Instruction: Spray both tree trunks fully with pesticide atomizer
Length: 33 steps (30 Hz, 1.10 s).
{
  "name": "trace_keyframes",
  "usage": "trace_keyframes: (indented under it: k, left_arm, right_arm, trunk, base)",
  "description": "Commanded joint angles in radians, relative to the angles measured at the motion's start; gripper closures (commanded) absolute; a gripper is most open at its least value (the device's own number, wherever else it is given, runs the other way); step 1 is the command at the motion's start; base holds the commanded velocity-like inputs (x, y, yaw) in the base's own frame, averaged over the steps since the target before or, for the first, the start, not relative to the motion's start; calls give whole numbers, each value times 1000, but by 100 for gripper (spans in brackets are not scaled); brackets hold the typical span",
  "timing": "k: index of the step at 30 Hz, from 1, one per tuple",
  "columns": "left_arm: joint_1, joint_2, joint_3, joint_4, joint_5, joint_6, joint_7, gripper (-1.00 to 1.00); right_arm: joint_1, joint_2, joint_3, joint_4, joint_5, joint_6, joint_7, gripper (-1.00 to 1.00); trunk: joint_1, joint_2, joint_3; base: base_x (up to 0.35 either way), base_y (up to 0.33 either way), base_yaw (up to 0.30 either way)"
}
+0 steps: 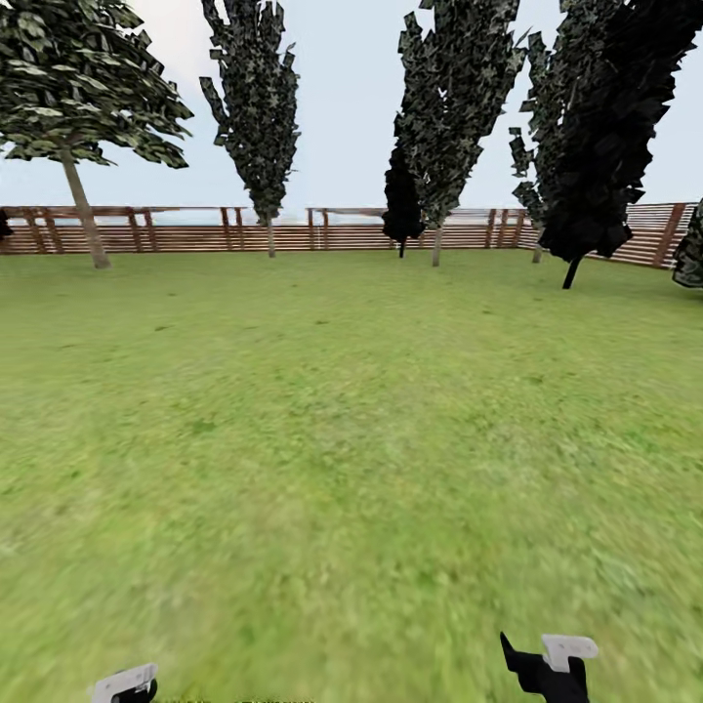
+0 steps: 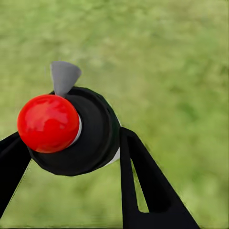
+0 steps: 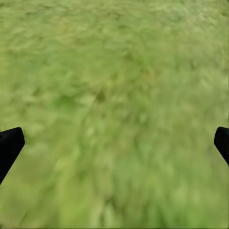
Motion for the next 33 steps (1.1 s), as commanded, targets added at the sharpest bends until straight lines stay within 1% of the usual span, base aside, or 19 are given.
trace_keyframes:
  k: [1,11,15,19,33]
  left_arm:
    - [-1,0,7,1,5,-1,-10,100]
    - [-1,0,8,2,4,-1,-9,100]
    - [-1,1,8,2,6,0,-9,100]
    - [-1,1,8,2,6,0,-8,100]
    - [-1,1,8,3,6,0,-8,100]
  right_arm:
    - [-1,1,-8,-2,5,-4,8,-100]
    - [-1,1,-8,-2,5,-5,8,-100]
    - [0,1,-8,-2,5,-5,8,-100]
    - [0,1,-8,-2,5,-5,8,-100]
    - [1,1,-8,-2,5,-4,8,-100]
  trunk:
    - [0,0,-1]
    - [0,0,-1]
    - [0,0,-1]
    - [0,0,-3]
    - [0,0,-16]
  base:
    - [0,0,281]
    - [1,0,281]
    - [109,0,281]
    - [255,0,277]
    - [333,0,261]
